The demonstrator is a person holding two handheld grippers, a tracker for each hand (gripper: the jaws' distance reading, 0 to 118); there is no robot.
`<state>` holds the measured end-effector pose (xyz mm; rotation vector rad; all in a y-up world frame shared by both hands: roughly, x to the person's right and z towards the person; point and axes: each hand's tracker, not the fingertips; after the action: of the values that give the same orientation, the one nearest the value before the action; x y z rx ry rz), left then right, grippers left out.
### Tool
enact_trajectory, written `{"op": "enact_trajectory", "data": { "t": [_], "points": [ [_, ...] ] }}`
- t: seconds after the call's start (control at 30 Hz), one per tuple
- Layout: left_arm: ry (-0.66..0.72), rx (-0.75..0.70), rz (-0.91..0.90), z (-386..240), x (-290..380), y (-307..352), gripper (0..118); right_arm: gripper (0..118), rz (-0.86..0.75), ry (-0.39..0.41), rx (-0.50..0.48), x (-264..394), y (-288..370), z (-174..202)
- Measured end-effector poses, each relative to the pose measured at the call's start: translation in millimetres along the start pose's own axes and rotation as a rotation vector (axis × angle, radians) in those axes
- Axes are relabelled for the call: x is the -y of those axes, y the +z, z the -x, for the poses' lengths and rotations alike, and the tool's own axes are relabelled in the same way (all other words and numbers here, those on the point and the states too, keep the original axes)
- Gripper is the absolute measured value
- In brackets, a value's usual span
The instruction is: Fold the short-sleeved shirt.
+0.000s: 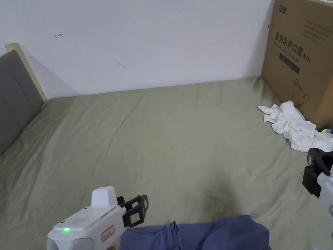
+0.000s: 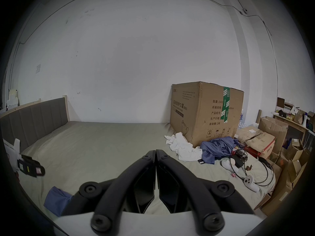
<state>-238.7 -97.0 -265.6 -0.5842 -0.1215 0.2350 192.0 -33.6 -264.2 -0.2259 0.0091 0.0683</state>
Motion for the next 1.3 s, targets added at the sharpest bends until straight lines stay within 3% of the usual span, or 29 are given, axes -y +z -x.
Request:
{"op": "enact_trajectory", "data": {
  "t": [0.03,0.1,0.13,0.3,0.5,0.63,0.73,1.1,1.3],
  "points": [
    [0.006,-0.001,0.003,8,2,1,59,1,0.001,-0.001,0.000,-1,1,1],
    [0.033,-0.003,-0.002,21,9,-3,17,1,0.005,-0.007,0.000,-1,2,2],
    [0.044,-0.040,-0.005,25,13,-5,2,1,0.004,-0.015,-0.004,-1,2,2],
    [0.055,-0.068,0.044,27,40,-19,0,1,0.006,-0.009,-0.005,-3,4,5],
    [-0.057,-0.066,0.211,-6,97,-54,0,1,0.017,-0.013,-0.011,-3,3,6],
    [-0.225,-0.052,0.322,-42,135,-73,0,1,0.025,-0.020,-0.014,-1,4,3],
    [-0.235,-0.053,0.322,-65,144,-81,0,1,0.028,-0.015,-0.009,1,5,0],
    [-0.247,0.010,0.321,-112,146,-90,0,1,0.040,-0.005,0.004,2,4,-5],
    [-0.021,0.109,0.190,-63,92,-49,0,1,0.033,0.004,-0.005,-3,4,-3]
  ]
}}
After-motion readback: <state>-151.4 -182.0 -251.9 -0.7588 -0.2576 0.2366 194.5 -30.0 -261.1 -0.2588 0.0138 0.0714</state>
